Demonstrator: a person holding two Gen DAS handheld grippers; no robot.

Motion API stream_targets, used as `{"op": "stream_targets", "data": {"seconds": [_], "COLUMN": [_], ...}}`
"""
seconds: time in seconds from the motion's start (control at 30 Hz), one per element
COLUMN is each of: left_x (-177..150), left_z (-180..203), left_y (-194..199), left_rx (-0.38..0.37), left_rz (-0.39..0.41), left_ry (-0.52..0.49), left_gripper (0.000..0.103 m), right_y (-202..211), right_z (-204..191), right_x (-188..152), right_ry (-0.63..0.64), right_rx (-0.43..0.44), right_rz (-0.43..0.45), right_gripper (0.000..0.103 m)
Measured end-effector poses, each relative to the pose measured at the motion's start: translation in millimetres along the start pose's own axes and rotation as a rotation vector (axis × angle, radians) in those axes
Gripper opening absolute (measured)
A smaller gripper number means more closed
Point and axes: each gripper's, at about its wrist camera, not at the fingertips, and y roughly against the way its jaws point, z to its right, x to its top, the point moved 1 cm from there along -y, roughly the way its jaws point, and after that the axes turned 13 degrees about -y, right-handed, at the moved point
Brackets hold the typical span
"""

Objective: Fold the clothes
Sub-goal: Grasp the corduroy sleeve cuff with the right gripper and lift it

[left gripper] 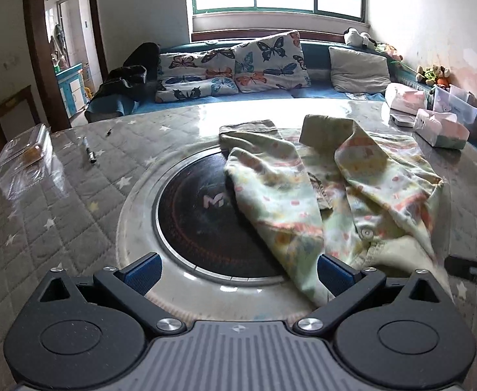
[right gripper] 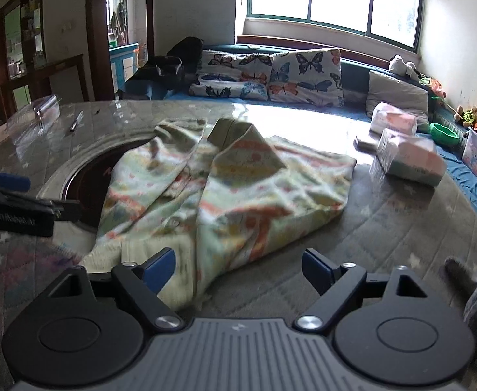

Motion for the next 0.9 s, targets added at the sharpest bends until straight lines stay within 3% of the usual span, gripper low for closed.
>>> {"op": "stream_targets", "data": {"seconds": [0.17, 0.63, 0.83, 0.9], "left_x": [10, 16, 16, 16], "left_z": [7, 22, 24, 23], "left_y": [-16, -39, -43, -46], "left_rx": [-0.032, -0.103, -0.107, -0.102], "left_rz": [-0.001, -0.027, -0.023, -0.032], "left_ry": [-0.025, -0.06, -0.068, -0.069], "left_gripper": [0.103, 0.103, 0.103, 0.103], "right_y": [-13, -122, -171, -186], "right_z": [3, 10, 2, 1], "right_x": [27, 114, 132, 132], "right_ry": [0.044, 0.0, 0.005, -0.001], "right_rx": [0.0, 0.001, 0.0, 0.007], "right_rz": [0.02, 0.023, -0.001, -0.029], "right_gripper": [0.085, 0.069, 0.068, 0.063]}}
